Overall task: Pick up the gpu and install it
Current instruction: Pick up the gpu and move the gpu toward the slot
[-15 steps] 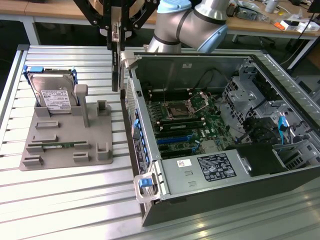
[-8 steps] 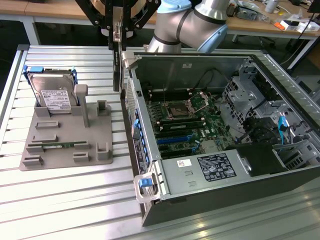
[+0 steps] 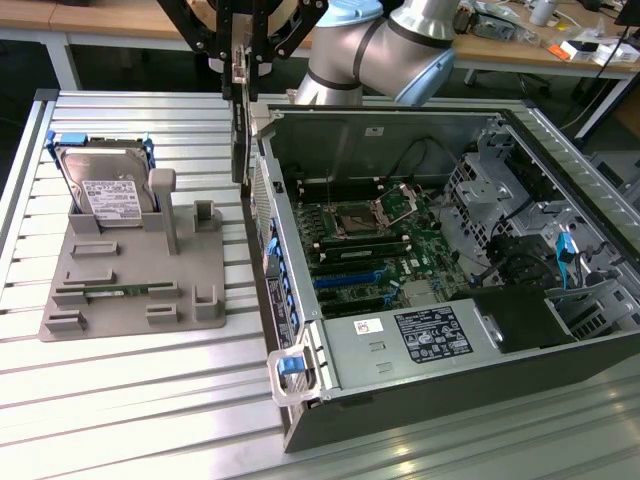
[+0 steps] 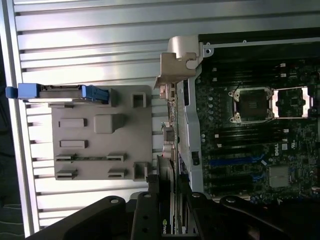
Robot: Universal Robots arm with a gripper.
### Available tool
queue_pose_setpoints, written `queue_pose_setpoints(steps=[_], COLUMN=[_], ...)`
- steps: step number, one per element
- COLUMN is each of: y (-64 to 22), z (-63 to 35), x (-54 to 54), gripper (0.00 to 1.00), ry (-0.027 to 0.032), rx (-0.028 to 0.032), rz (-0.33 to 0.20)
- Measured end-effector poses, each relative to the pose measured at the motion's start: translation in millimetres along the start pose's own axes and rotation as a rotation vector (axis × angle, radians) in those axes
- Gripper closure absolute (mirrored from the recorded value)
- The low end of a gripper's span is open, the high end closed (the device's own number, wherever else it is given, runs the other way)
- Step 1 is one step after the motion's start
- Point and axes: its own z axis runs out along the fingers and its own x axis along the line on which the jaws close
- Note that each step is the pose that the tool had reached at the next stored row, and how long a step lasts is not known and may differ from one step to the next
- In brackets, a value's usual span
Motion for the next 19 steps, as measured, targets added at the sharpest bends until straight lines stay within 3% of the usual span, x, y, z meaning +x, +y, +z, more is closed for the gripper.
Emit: queue_pose_setpoints(steps=[19], y=[0.6], z=[0.1], x=[-8.1], gripper=[0.75], ry=[0.0019], rx=[0.0001], rz=[0.000])
